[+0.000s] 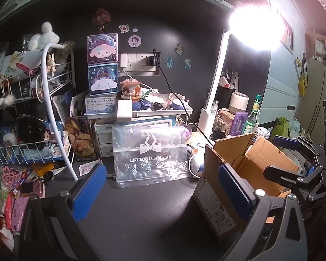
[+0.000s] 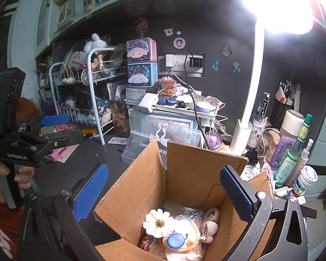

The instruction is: Organize objects

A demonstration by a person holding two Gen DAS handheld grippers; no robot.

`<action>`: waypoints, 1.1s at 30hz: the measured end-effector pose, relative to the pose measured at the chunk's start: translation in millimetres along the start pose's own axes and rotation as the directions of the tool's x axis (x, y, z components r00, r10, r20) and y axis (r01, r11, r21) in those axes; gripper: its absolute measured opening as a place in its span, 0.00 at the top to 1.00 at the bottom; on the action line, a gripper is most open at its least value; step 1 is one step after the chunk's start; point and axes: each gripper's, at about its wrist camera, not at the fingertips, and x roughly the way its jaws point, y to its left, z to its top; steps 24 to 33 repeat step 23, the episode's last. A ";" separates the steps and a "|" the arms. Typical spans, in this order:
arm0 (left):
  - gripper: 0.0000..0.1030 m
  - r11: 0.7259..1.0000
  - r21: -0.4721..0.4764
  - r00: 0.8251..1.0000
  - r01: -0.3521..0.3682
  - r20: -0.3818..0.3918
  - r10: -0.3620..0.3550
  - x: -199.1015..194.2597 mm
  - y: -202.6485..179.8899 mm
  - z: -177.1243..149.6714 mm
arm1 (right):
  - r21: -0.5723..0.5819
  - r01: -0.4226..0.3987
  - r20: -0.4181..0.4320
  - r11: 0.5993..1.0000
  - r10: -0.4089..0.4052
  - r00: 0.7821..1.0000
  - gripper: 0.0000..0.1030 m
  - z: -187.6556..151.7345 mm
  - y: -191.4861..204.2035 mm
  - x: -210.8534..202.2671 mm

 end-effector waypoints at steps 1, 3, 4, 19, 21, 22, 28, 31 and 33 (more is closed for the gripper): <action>0.01 1.000 0.001 1.000 0.001 0.000 -0.001 0.1 -0.1 0.2 | 0.000 0.001 0.000 1.000 -0.001 1.000 0.00 -0.2 -0.1 -0.2; 0.01 1.000 0.000 1.000 0.002 0.000 -0.002 -0.1 -0.1 0.0 | 0.000 -0.002 0.000 1.000 0.002 1.000 0.00 0.3 -0.6 0.2; 0.01 1.000 -0.001 1.000 0.003 0.000 -0.003 0.1 0.1 0.0 | 0.000 -0.001 0.000 1.000 0.001 1.000 0.00 0.3 -0.3 0.2; 0.01 1.000 -0.003 1.000 0.015 0.009 -0.015 1.5 2.0 -0.7 | 0.000 -0.002 -0.001 1.000 0.002 1.000 0.00 -0.4 -0.6 0.6; 0.01 1.000 0.000 1.000 0.009 0.007 -0.009 2.4 1.2 -0.3 | -0.001 -0.002 -0.001 1.000 0.002 1.000 0.00 -0.4 -0.6 0.7; 0.01 1.000 0.000 1.000 0.009 0.005 -0.009 2.6 1.3 -0.4 | -0.001 -0.002 -0.001 1.000 0.002 1.000 0.00 -0.4 -0.7 0.7; 0.01 1.000 -0.002 1.000 0.012 0.002 -0.012 3.0 1.6 -0.5 | -0.001 -0.002 -0.001 1.000 0.002 1.000 0.00 -0.4 -1.0 0.7; 0.01 1.000 -0.002 1.000 0.012 0.002 -0.012 3.0 1.6 -0.5 | -0.001 -0.002 -0.001 1.000 0.002 1.000 0.00 -0.4 -1.0 0.7; 0.01 1.000 -0.002 1.000 0.012 0.002 -0.012 3.0 1.6 -0.5 | -0.001 -0.002 -0.001 1.000 0.002 1.000 0.00 -0.4 -1.0 0.7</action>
